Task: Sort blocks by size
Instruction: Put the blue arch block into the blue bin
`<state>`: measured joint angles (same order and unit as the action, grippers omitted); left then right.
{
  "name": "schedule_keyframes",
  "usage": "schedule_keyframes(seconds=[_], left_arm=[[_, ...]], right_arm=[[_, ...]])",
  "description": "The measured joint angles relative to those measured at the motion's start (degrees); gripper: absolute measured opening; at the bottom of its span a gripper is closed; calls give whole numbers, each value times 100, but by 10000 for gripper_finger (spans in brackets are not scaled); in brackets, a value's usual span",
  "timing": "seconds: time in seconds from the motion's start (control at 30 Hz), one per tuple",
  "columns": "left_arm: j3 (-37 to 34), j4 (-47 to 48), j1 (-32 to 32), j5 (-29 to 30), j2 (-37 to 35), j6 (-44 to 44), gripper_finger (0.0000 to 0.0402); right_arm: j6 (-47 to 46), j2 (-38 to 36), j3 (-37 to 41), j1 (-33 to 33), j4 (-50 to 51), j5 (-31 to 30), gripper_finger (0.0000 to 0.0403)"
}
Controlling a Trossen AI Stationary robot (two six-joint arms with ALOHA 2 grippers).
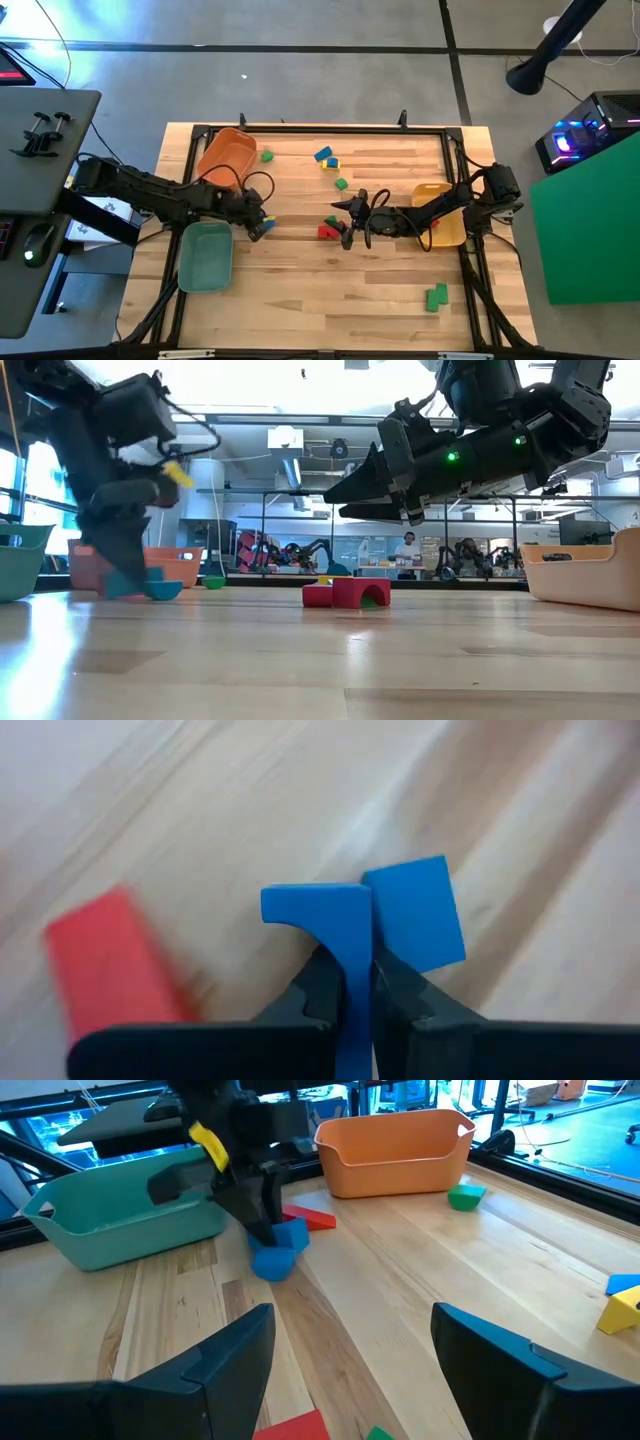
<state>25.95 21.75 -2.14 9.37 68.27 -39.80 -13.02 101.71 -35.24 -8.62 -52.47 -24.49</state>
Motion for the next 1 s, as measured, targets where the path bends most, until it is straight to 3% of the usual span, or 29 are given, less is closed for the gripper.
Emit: schedule_keyframes(seconds=[0.23, 0.37, 0.47, 0.57, 0.67, 0.77, 0.9, 1.0], left_arm=[[1068, -188, -368, 94, 2, 1006, 10], [1961, -206, -885, 259, 0, 2192, 7], [2517, -131, -1474, 812, 26, 2957, 6], [3080, 390, -2036, 1381, 185, 3040, 5], [3734, 1420, -2601, 1706, 570, 2510, 5], [4353, 2960, -3137, 1716, 1055, 1428, 5], [4861, 4988, -3806, 1326, 1599, -923, 4], [4907, 5927, -4425, 1227, 1720, -2837, 4]], right_arm=[[0, 0, 1, 0, 76, 0, 265], [-50, 2, 2, 0, 195, 0, 265], [-107, 4, 2, 0, 297, 0, 265], [-111, 4, 2, 0, 297, 0, 265], [-154, 4, 2, 0, 295, 0, 265], [-155, 4, 2, 0, 297, -2, 265], [-154, 4, 2, 0, 291, 0, 265], [-155, 4, 2, 0, 290, 0, 265]])
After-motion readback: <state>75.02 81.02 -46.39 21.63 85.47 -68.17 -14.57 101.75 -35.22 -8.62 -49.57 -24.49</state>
